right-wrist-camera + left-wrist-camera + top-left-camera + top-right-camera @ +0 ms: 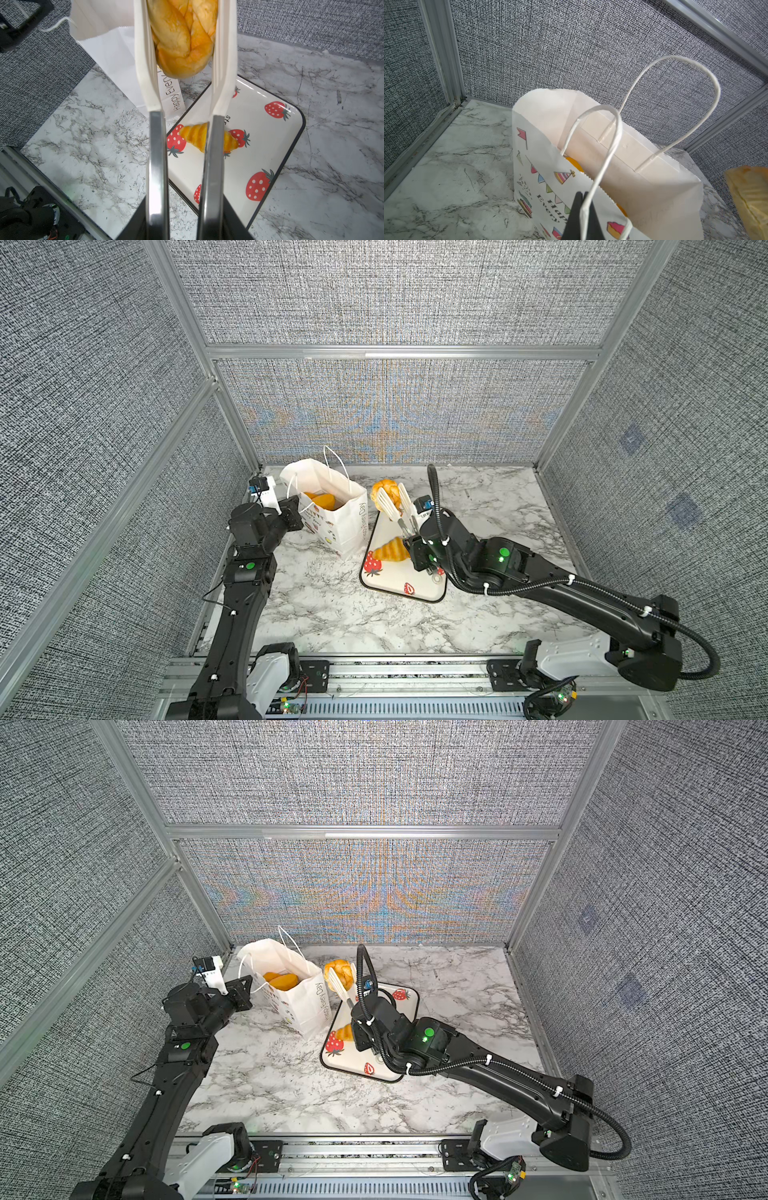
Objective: Pack bread into a paper bag
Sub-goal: Pick up the bread from the tray, then place the bread in the paper bag.
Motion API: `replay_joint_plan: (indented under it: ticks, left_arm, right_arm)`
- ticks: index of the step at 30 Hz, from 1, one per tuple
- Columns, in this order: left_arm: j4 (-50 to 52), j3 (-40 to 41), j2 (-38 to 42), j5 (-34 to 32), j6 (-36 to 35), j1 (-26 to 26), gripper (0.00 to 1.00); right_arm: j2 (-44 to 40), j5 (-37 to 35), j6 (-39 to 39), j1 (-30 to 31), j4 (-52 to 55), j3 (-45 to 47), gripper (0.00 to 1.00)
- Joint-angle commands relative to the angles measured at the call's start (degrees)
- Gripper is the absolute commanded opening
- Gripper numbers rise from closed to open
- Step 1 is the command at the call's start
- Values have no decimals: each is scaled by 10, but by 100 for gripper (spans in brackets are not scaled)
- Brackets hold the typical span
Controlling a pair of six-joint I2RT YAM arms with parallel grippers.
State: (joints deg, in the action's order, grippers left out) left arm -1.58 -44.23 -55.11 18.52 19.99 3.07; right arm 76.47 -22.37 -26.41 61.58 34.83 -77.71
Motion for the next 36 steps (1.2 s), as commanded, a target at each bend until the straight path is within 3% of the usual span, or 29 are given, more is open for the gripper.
replay_joint_plan:
  ticks: [1, 19, 36]
  left_arm:
    - [-11, 1, 1, 5, 2, 1, 0]
    - [-10, 1, 4, 3, 1, 0, 0]
    - [-11, 1, 5, 3, 1, 0, 0]
  right_arm:
    - [8, -7, 24, 4, -31, -21, 39]
    - [114, 37, 80, 20, -66, -158, 39]
    - [191, 58, 91, 12, -70, -225, 40]
